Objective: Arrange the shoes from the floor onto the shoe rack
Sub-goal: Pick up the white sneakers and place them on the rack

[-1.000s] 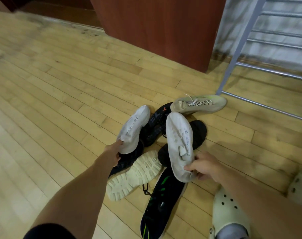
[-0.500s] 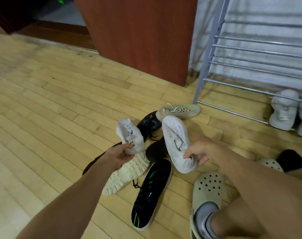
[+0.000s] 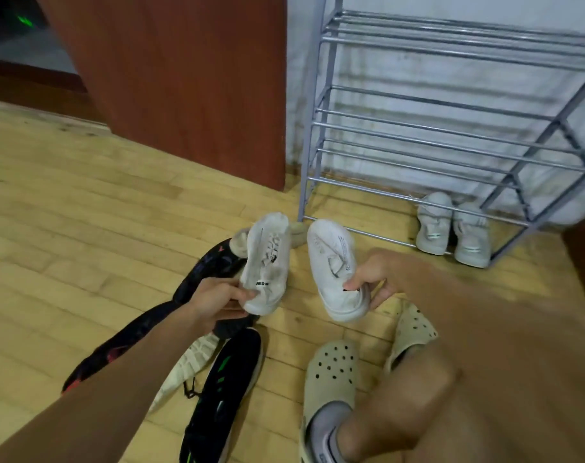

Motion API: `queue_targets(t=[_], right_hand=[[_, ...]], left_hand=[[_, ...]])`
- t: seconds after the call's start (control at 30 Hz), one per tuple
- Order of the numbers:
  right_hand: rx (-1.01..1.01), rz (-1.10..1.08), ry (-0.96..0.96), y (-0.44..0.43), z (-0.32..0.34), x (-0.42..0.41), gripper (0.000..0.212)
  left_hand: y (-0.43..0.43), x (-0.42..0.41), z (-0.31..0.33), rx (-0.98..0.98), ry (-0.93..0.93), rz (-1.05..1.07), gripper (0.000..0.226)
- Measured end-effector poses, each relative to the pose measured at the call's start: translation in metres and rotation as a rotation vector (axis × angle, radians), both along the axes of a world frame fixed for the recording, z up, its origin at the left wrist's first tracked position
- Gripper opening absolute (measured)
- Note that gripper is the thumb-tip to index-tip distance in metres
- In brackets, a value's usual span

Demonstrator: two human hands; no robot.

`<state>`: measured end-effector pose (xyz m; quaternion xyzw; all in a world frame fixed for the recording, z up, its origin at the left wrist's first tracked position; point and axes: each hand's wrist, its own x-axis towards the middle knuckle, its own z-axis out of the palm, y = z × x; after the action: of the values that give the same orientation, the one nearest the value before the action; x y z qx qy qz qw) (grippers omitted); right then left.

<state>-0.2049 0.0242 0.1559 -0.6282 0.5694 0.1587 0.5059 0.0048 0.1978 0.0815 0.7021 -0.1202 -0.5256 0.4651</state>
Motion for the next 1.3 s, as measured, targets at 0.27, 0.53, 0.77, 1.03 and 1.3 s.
queue_targets(t=[0.27,0.53,0.77,1.03,1.3], right_hand=[[0.039,-0.226,0.032,-0.061,-0.038,-0.029,0.054],[0.016,-0.417,-0.061,-0.136,-0.093,-0.012,0.022],[-0.008,-0.551,-0.151,-0.217,-0.144,0.004,0.042],[-0.122,-0.570,-0.217,-0.289,-0.189,0.019,0.032],[-0.172,-0.488,-0.127,-0.306,-0.218,0.023,0.026]], left_hand=[[-0.085,-0.036,-0.035,0.033,0.025,-0.047,0.034],[-0.184,-0.028,-0.082,0.022,0.060,-0.071,0.026],[-0.281,-0.005,-0.120,0.016,0.041,-0.083,0.036],[-0.369,0.003,-0.145,0.010,-0.039,-0.083,0.036],[-0.392,0.008,-0.168,0.069,-0.196,-0.066,0.025]])
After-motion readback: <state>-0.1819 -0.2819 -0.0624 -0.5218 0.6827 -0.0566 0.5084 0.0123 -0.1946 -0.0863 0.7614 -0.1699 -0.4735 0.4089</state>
